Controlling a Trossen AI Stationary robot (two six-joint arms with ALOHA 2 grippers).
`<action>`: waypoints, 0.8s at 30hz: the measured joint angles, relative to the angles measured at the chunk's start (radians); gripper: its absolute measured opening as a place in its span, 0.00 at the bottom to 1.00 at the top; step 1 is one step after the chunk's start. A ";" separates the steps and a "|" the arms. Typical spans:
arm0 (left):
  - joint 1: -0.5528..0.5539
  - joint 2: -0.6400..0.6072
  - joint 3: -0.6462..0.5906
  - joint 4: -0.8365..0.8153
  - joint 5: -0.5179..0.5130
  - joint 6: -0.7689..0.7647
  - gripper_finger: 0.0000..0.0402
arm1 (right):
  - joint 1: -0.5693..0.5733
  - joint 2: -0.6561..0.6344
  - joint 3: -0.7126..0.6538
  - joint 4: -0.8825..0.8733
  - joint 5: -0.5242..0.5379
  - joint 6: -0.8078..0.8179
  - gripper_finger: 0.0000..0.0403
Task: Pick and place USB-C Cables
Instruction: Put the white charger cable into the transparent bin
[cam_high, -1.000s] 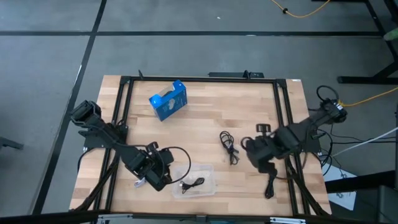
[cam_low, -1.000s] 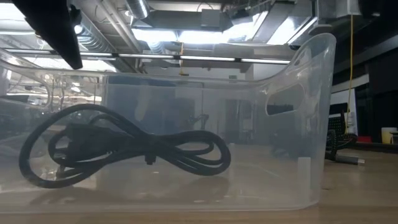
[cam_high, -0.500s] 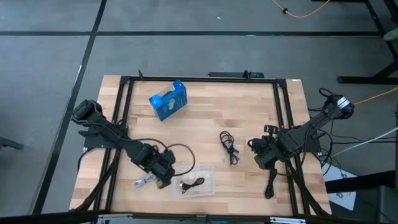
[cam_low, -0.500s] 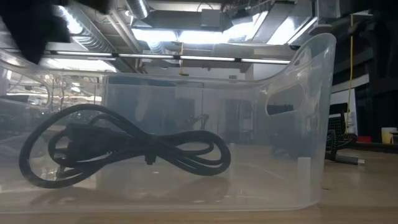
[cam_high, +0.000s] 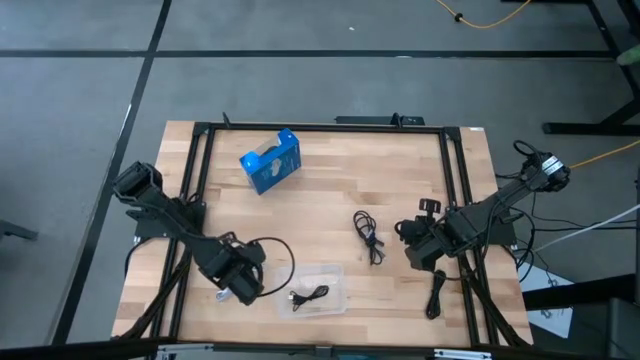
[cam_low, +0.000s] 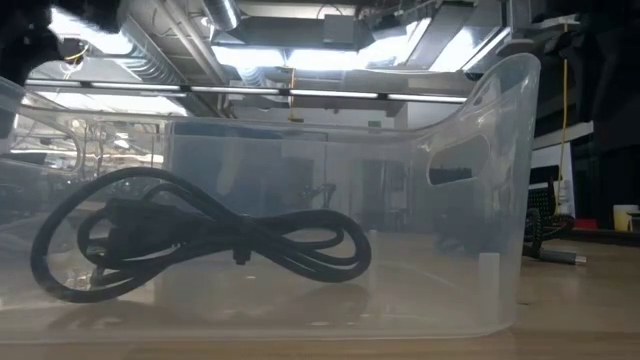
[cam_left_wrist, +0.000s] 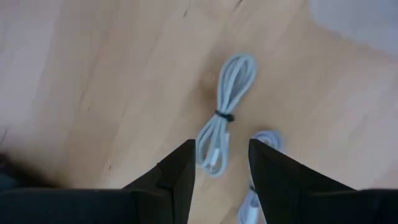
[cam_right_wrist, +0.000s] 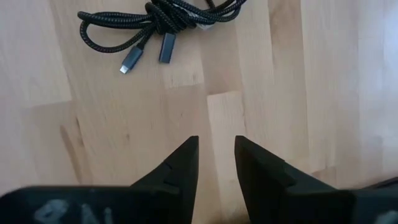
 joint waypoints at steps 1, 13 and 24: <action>0.001 0.000 -0.010 0.004 0.003 -0.005 0.36 | 0.000 0.000 0.000 0.000 0.000 -0.001 0.27; 0.033 0.000 -0.053 0.004 -0.060 0.039 0.36 | 0.000 0.000 0.000 -0.001 0.078 -0.048 0.27; 0.037 0.000 -0.053 0.015 -0.119 0.107 0.36 | 0.000 0.000 0.000 0.004 0.103 0.002 0.27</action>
